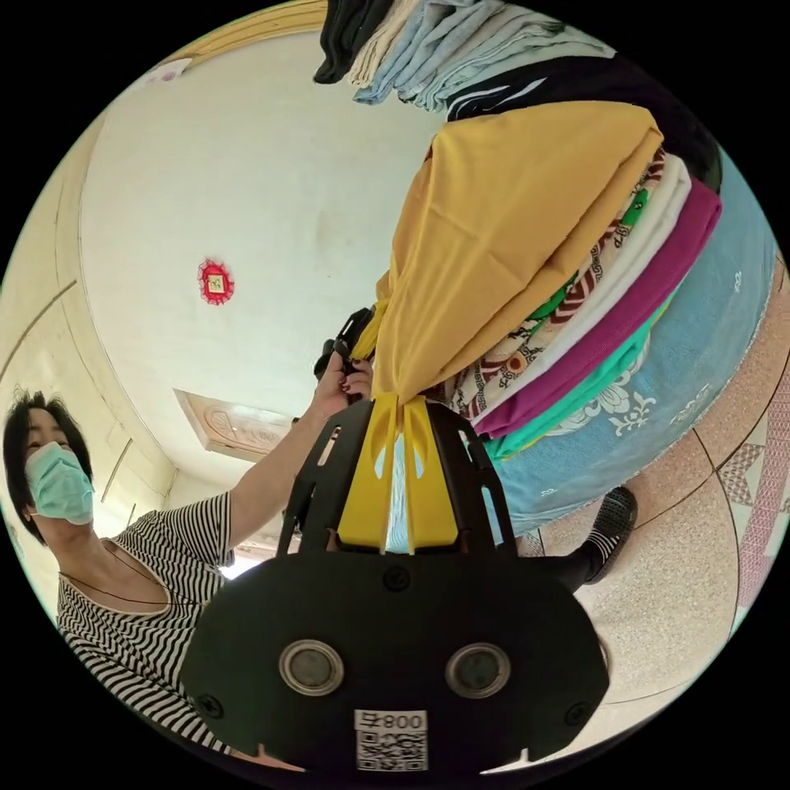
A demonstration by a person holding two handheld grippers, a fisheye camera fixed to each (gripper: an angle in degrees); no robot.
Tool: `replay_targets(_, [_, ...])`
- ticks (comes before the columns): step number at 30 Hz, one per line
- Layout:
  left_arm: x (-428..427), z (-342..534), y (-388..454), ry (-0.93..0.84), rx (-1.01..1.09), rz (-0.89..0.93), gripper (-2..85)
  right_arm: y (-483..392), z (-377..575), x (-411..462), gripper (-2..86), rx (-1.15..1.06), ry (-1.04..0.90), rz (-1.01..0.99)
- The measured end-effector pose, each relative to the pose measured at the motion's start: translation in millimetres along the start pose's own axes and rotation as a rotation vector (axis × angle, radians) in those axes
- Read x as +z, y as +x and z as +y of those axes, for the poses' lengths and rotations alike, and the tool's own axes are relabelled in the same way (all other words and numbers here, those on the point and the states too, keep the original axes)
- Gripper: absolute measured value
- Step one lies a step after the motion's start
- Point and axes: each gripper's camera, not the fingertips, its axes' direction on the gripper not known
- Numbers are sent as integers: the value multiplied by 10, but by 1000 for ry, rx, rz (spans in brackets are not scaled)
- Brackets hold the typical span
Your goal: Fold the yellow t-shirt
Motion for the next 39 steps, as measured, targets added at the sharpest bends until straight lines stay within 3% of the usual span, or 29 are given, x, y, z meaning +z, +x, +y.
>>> replay_targets(5, [304, -67, -98, -40, -16, -10, 31, -36, 159, -85, 8, 37, 31, 42])
replay_targets(12, [404, -100, -46, 47, -1, -56, 29, -310, 307, 4, 14, 29, 66, 7])
replay_targets(20, [519, 74, 228, 134, 152, -79, 8, -583, 794, -196, 6, 40, 213, 11])
replay_targets(25, [1059, -5, 505, 14, 289, -151, 4, -1312, 577, -90, 2, -147, 244, 200])
replay_targets(30, [1529, -96, 361, -95, 230, -374, 3, -1558, 171, 872, 1, -209, 11, 565])
replay_targets(35, [1378, 85, 229, -23, 226, -192, 3, -1716, 363, 1097, 1, -226, 42, 559])
replay_targets(39, [1110, 445, 185, -5, 330, -175, 2, -2009, 637, 1011, 1, -263, 150, 528])
